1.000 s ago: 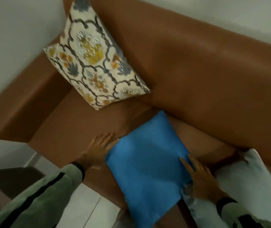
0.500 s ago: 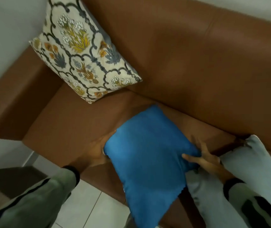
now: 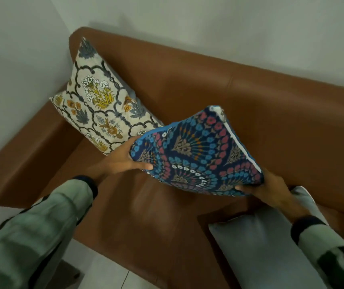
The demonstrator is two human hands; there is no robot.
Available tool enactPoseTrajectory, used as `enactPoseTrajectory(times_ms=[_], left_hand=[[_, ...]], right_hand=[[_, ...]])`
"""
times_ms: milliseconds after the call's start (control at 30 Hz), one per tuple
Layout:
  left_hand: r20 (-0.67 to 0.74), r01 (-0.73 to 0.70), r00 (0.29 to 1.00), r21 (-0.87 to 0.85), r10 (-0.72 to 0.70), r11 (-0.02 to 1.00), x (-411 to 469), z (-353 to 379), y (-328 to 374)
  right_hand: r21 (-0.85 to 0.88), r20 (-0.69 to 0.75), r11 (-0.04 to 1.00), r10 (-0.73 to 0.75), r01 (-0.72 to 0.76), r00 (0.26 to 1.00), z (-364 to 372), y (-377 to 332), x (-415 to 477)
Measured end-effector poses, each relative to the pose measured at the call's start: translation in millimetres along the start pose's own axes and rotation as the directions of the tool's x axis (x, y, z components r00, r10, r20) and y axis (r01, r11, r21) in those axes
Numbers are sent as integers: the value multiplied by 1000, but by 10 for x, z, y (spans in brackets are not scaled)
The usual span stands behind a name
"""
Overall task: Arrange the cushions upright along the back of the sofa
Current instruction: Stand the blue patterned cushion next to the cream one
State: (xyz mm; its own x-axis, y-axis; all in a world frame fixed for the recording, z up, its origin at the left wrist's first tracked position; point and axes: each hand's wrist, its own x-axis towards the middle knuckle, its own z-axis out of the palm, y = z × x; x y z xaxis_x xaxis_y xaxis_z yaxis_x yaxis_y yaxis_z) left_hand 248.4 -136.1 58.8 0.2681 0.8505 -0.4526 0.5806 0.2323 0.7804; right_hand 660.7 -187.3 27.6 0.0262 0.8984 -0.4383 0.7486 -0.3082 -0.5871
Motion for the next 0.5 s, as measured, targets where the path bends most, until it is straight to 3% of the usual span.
enactPoseTrajectory(times_ms=[100, 167, 333, 500], left_hand=[[-54, -52, 996, 252, 68, 966, 229, -89, 164], [-111, -46, 990, 326, 87, 944, 415, -172, 277], [85, -51, 996, 462, 14, 886, 796, -285, 332], [-120, -52, 980, 611, 158, 790, 944, -168, 113]], right_hand=[[85, -58, 996, 38, -33, 998, -79, -11, -48], [187, -56, 980, 76, -64, 996, -187, 5, -36], [176, -24, 983, 56, -51, 998, -222, 13, 106], [104, -95, 993, 64, -54, 993, -153, -86, 300]])
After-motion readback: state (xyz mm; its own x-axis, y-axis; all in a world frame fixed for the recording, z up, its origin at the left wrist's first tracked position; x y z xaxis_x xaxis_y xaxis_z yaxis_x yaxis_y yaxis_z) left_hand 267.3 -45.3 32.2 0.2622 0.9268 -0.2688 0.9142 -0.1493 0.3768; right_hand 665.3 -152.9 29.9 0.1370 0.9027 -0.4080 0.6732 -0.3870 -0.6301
